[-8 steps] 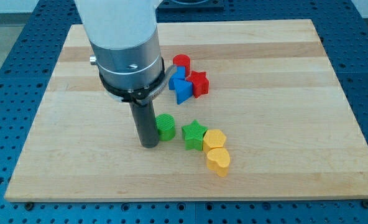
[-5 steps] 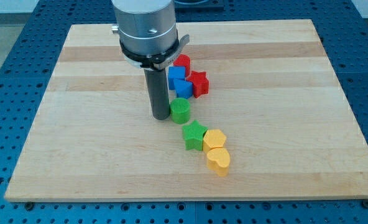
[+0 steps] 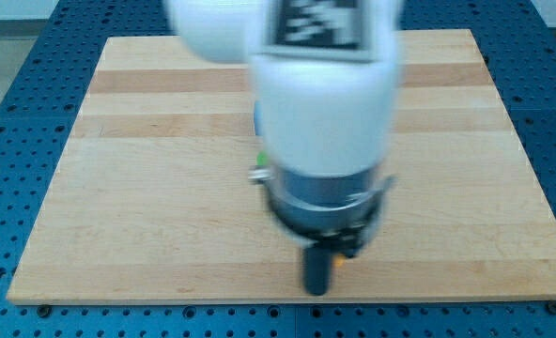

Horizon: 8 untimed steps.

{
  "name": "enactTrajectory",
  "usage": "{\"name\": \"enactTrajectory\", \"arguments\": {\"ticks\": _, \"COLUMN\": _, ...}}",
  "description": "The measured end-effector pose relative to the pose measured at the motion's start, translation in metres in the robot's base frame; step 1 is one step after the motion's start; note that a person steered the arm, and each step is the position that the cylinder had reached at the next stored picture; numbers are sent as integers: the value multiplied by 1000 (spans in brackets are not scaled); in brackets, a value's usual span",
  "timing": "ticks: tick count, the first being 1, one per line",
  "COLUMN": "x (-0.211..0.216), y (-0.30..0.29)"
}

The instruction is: Separate the green circle from the group of blocks

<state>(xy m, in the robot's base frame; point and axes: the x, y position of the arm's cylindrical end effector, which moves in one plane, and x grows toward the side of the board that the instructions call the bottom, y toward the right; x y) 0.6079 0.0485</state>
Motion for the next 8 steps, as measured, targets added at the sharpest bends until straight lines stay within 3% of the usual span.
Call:
{"name": "enactTrajectory", "arguments": {"ticks": 2, "x": -6, "y": 34}}
{"name": "enactTrajectory", "arguments": {"ticks": 4, "x": -26, "y": -3}}
{"name": "enactTrajectory", "arguments": {"ticks": 6, "x": -163, "y": -86}}
{"name": "enactTrajectory", "arguments": {"ticks": 8, "x": -176, "y": -91}}
